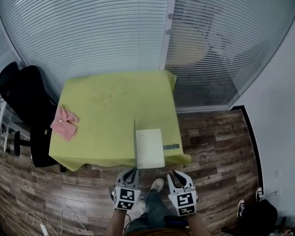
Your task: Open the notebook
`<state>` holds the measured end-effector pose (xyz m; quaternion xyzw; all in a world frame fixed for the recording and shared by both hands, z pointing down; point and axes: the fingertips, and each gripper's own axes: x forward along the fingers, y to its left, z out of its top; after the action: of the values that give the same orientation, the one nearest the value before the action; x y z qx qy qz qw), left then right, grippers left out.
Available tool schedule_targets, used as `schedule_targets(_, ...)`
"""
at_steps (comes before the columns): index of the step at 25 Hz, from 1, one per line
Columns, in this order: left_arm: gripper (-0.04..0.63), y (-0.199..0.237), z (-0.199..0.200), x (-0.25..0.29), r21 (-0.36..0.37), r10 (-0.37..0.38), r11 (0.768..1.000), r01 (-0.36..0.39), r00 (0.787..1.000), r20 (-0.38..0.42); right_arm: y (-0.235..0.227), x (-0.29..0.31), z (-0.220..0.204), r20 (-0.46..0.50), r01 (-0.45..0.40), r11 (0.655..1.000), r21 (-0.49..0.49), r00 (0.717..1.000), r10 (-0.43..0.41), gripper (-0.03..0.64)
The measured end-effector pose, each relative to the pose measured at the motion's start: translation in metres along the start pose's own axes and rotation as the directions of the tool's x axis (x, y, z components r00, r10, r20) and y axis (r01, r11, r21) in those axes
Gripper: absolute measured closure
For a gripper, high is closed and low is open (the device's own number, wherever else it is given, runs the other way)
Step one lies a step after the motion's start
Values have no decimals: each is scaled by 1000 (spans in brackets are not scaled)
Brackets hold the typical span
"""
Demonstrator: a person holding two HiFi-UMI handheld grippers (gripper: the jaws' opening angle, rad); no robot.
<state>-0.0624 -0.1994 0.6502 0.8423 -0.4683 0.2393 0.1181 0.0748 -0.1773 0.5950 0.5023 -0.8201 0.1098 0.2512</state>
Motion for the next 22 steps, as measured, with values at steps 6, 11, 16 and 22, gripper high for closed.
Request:
schedule_targets(6,561,9,2,-5,-69,5,998,-4,1000,13,0,3,3,0,-3,1000,15,1000,3,540)
schedule_targets(11,561,15,-2,-8,-154,8,988,-3,999,31,-4,4,3,3,9,1000,28,1000,-9,558)
schedule_targets(16,561,21,-8,-10,-244,-2,970,16,998,61,-11,-1,8,42,42,999,21,998,-43,604)
schedule_targets(22,561,32,-16,-13,-392,5,919,32,996,93,-15,1,12,63,43,998,36,997,-45,604)
